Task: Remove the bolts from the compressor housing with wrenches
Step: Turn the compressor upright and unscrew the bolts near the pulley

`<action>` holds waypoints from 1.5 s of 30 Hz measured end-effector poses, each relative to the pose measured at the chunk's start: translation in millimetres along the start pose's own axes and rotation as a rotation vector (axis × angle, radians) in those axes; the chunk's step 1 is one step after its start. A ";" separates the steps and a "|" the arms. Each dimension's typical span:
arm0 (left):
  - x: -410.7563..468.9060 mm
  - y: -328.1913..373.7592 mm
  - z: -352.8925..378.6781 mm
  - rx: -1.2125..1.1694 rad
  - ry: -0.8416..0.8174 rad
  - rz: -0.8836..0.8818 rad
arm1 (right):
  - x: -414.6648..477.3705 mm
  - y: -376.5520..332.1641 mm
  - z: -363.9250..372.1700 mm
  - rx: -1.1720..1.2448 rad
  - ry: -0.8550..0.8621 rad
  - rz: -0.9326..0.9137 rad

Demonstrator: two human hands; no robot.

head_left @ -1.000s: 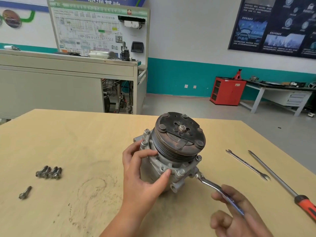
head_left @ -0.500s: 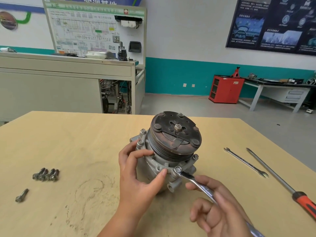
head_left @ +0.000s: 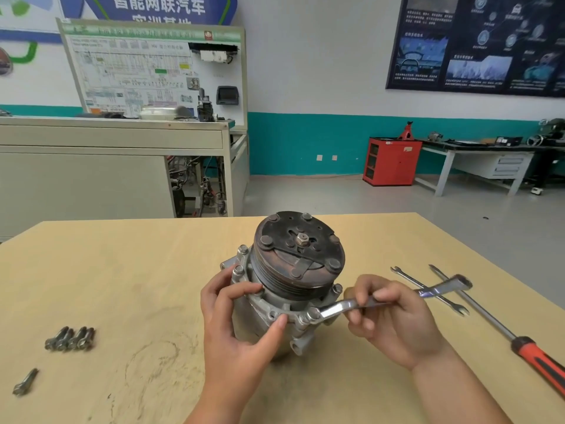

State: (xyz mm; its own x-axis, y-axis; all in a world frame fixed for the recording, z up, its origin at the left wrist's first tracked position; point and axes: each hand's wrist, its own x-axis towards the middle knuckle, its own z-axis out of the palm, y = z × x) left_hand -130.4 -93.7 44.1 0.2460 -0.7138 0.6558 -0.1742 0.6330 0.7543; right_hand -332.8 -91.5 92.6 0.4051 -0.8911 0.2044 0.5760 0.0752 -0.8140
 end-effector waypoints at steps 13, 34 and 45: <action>0.1 -1.9 0.2 -0.027 0.006 0.017 | -68.5 46.5 18.1 -0.437 0.277 -0.281; 0.8 -1.2 -1.1 0.047 -0.014 0.076 | 13.4 -17.8 -2.2 -0.293 0.007 0.142; 0.4 2.9 0.4 0.023 -0.011 0.034 | -51.1 26.0 7.8 0.199 -0.016 -0.250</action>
State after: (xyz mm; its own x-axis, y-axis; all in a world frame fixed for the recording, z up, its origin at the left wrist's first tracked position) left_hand -131.1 -92.3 46.5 0.2294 -0.6954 0.6810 -0.2037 0.6499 0.7322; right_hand -333.0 -40.6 65.2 0.2432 -0.8860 0.3947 0.7862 -0.0582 -0.6152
